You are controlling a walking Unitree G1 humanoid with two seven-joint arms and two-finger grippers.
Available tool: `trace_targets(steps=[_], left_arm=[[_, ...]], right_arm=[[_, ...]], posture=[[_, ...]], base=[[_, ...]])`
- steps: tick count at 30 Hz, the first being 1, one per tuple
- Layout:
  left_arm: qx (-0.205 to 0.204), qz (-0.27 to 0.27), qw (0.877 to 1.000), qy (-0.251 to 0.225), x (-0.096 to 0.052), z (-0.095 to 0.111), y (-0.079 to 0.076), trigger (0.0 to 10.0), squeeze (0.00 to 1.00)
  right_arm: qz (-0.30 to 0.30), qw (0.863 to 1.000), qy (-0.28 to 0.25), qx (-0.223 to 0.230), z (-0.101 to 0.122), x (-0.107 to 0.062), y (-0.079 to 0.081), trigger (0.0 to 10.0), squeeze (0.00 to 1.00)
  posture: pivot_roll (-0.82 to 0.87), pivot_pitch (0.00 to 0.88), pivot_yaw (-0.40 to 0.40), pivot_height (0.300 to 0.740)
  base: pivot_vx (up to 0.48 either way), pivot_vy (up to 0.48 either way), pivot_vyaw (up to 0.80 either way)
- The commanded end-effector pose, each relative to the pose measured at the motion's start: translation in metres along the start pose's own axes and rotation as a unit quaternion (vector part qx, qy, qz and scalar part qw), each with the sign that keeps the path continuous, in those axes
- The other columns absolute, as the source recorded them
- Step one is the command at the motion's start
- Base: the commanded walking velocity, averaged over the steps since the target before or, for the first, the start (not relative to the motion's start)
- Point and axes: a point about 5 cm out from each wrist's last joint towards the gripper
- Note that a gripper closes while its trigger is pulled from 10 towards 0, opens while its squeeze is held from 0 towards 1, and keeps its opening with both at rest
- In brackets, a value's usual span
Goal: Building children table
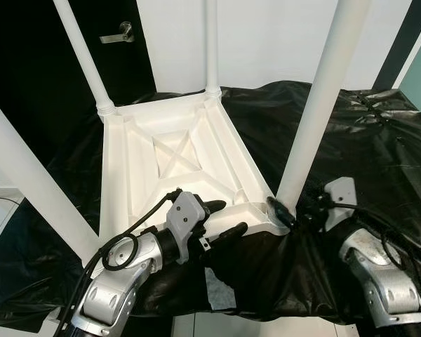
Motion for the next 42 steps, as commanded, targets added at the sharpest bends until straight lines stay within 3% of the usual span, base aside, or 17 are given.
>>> trace_targets(steps=[1,7,9,13,17,23,24,25,28,29,31,32,35,36,38,40,42], left_arm=[[-0.001,-0.004,1.0,0.005,0.001,-0.003,-0.001,10.0,0.0],[-0.038,0.009,0.999,0.001,0.004,-0.015,-0.002,10.0,0.0],[-0.05,0.011,0.999,0.006,0.004,-0.022,-0.005,10.0,0.0],[-0.086,0.034,0.996,0.003,0.005,-0.029,-0.006,10.0,0.0],[-0.083,0.05,0.995,0.012,0.006,-0.033,-0.003,10.0,0.0],[-0.057,0.082,0.995,0.015,0.006,-0.034,0.005,10.0,0.0],[-0.048,0.093,0.994,0.02,0.007,-0.034,0.008,10.0,0.0],[-0.048,0.097,0.994,0.021,0.007,-0.034,0.009,10.0,0.0],[-0.049,0.099,0.994,0.021,0.008,-0.034,0.01,10.0,0.0],[-0.054,0.099,0.993,0.022,0.008,-0.033,0.011,10.0,0.0],[-0.051,0.094,0.994,0.027,0.009,-0.034,0.009,10.0,0.0],[-0.051,0.094,0.994,0.027,0.009,-0.034,0.009,10.0,0.0],[-0.047,0.099,0.993,0.036,0.011,-0.036,0.01,10.0,0.0],[-0.047,0.099,0.993,0.036,0.011,-0.036,0.01,10.0,0.0],[-0.053,0.096,0.993,0.039,0.012,-0.037,0.011,10.0,0.0],[-0.055,0.094,0.993,0.039,0.012,-0.037,0.011,10.0,0.0],[-0.056,0.094,0.993,0.041,0.012,-0.037,0.011,10.0,0.0]], right_arm=[[0.026,1.0,0.003,-0.003,0.0,0.004,0.001,10.0,0.0],[0.095,0.995,0.025,-0.027,0.0,0.03,0.003,10.0,0.0],[0.112,0.993,0.026,-0.028,-0.001,0.035,0.006,0.0,0.0],[0.125,0.991,0.031,-0.025,-0.006,0.036,0.008,0.0,0.0],[0.121,0.992,0.03,-0.013,-0.009,0.035,0.007,0.0,0.0],[0.065,0.998,0.02,0.0,-0.013,0.032,0.003,0.0,0.0],[0.022,1.0,0.019,-0.011,-0.015,0.032,0.002,1.3,0.0],[-0.001,1.0,0.019,-0.014,-0.016,0.032,0.003,6.6,0.0],[-0.013,1.0,0.018,-0.015,-0.017,0.032,0.004,6.6,0.0],[-0.047,0.999,0.011,0.001,-0.017,0.032,0.006,10.0,0.0],[-0.128,0.991,0.001,0.042,-0.02,0.032,0.011,10.0,0.0],[-0.128,0.991,0.001,0.042,-0.02,0.032,0.011,10.0,0.0],[-0.226,0.972,-0.009,0.066,-0.022,0.034,0.017,10.0,0.0],[-0.226,0.972,-0.009,0.066,-0.022,0.034,0.017,10.0,0.0],[-0.288,0.954,-0.028,0.077,-0.02,0.035,0.024,10.0,0.0],[-0.31,0.946,-0.035,0.085,-0.019,0.035,0.028,10.0,0.0],[-0.305,0.948,-0.036,0.089,-0.02,0.037,0.034,10.0,0.0]], posture=[[-0.03,0.0,0.013,0.74],[-0.02,0.0,0.019,0.74],[-0.02,0.0,0.019,0.74],[-0.01,0.0,0.013,0.74],[-0.01,0.0,0.013,0.74],[-0.01,0.0,0.015,0.74],[-0.02,0.0,0.021,0.74],[-0.02,0.0,0.025,0.74],[-0.02,0.0,0.025,0.74],[-0.03,0.0,0.029,0.74],[-0.03,0.0,0.033,0.74],[-0.03,0.0,0.033,0.74],[-0.04,0.0,0.037,0.74],[-0.04,0.0,0.037,0.74],[-0.04,0.0,0.038,0.74],[-0.04,0.0,0.038,0.74],[-0.04,0.0,0.038,0.74]], base=[[0.0,0.0,0.0],[0.0,0.0,0.0],[0.0,0.0,0.0],[0.0,0.0,0.0],[0.0,0.0,0.0],[0.0,0.0,0.0],[0.0,0.0,0.0],[0.0,0.0,0.0],[0.0,0.0,0.0],[0.0,0.0,0.0],[0.0,0.0,0.0],[0.0,0.0,0.0],[0.0,0.0,0.0],[0.0,0.0,0.0],[0.0,0.0,0.0],[0.0,0.0,0.0],[0.0,0.0,0.0]])
Point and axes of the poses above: a point about 5 cm out from each wrist's last joint towards the gripper, its own x axis pointing out of the wrist towards the gripper, its own z axis along the axis of the wrist's last joint, y = z × x, and after that the axes turned 10 degrees about x, right-handed
